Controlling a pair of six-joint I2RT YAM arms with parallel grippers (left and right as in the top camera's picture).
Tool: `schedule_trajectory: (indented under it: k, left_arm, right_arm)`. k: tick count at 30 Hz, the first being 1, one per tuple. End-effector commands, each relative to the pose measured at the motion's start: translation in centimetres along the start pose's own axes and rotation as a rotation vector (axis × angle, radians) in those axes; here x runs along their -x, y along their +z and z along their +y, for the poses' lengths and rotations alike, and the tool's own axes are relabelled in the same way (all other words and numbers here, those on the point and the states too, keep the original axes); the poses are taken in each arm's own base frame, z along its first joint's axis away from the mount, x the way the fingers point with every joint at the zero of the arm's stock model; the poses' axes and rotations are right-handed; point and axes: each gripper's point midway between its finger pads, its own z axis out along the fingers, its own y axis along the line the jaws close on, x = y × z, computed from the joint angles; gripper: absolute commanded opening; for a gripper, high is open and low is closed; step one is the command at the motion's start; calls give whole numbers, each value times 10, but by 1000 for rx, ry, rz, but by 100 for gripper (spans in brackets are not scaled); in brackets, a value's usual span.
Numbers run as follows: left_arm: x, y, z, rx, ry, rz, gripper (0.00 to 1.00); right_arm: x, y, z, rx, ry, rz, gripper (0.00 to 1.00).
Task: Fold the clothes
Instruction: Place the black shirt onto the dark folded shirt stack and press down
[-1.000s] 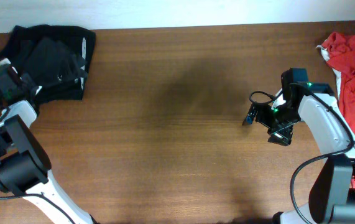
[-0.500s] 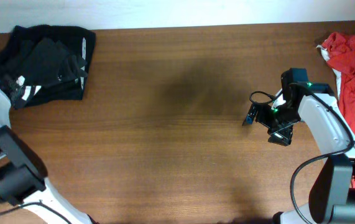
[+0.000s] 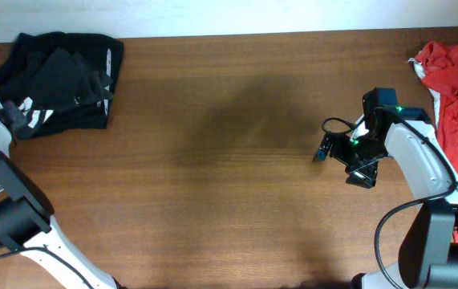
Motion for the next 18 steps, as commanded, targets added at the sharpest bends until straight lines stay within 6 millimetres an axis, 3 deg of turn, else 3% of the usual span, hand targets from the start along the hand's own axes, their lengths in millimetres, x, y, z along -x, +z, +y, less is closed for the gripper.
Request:
schedule_trajectory:
  k: [1, 2, 3, 5, 6, 7, 9, 11, 13, 15, 17, 18]
  left_arm:
    - [22, -26, -6, -11, 34, -43, 0]
    - [44, -51, -9, -20, 11, -102, 0]
    - [81, -103, -17, -45, -53, -212, 0]
    - [121, -173, -36, -97, -80, -362, 0]
    - [131, -193, -53, -127, -67, -411, 0]
    - [132, -196, -69, -151, -50, -419, 0]
    - [118, -172, -96, -179, -18, -376, 0]
    - [92, -123, -117, -218, 34, -295, 0]
    - [45, -58, -131, -214, 152, -174, 1]
    - [1, -15, -134, -202, 235, -64, 9]
    - [5, -19, -134, -202, 234, -70, 10]
    - [30, -43, -133, -206, 216, -130, 14]
  right_arm:
    - [3, -5, 1, 0, -6, -22, 99]
    - [3, -5, 1, 0, -6, -22, 99]
    - [3, -5, 0, 0, -5, -22, 99]
    - [3, -5, 1, 0, -6, -22, 99]
    - [3, -5, 0, 0, -5, -22, 99]
    - [3, -5, 0, 0, -5, -22, 99]
    - [3, -5, 1, 0, -6, -22, 99]
    - [3, -5, 1, 0, -6, -22, 99]
    - [3, -5, 1, 0, -6, -22, 99]
    - [3, -5, 1, 0, -6, -22, 99]
    - [3, -5, 0, 0, -5, -22, 99]
    - [3, -5, 1, 0, -6, -22, 99]
